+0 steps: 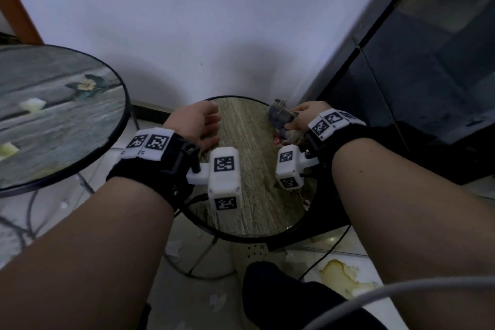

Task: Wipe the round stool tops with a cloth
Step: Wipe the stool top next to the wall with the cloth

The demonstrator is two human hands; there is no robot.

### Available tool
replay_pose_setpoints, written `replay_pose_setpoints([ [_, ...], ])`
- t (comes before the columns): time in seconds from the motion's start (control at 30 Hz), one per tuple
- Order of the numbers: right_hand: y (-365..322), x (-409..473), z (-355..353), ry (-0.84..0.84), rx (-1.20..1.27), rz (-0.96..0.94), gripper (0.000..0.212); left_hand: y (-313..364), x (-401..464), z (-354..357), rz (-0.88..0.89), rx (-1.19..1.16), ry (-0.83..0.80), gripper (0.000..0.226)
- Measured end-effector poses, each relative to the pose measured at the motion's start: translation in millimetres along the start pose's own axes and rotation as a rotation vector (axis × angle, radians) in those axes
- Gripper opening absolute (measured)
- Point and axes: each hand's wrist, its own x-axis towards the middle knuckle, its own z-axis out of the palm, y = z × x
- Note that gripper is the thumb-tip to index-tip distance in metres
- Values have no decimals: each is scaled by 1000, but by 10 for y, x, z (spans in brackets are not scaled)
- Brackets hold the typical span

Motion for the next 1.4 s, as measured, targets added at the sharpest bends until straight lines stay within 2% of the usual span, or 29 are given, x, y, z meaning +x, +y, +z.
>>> replay_pose_setpoints([
  [0.13,93,-43,-73,-24,25,10,45,14,6,17,-10,8,-5,15],
  [0.27,83,-73,-75,-28,-34,-11,42,10,13,-2,-13,3,-1,15],
  [0.5,28,-30,-121,104,36,-77,43,0,6,6,-7,8,-13,15],
  [0.63,118,-43,-53,74,-5,-53,27,3,10,-7,-8,6,-14,15],
  [0.7,188,-51,-41,72,-5,-45,27,-8,9,-5,-8,8,-12,14],
  [0.87,292,-77,-160,26,102,90,44,-4,4,24,0,18,-8,16],
  [1.0,402,-123,-165,14,86,148,50,-13,-16,17,0,34,-21,16],
  [1.17,465,-313,-168,79,-94,68,32,-39,-69,26,24,38,-18,17],
  [1.23,484,-378,-172,25,-91,66,24,-49,-95,38,45,40,-23,19],
  [1.33,597,-428,-172,29,-12,110,21,-71,-144,66,70,74,-17,21],
  [1.4,669,-514,-140,-6,152,156,34,-94,-178,85,80,103,-18,22],
])
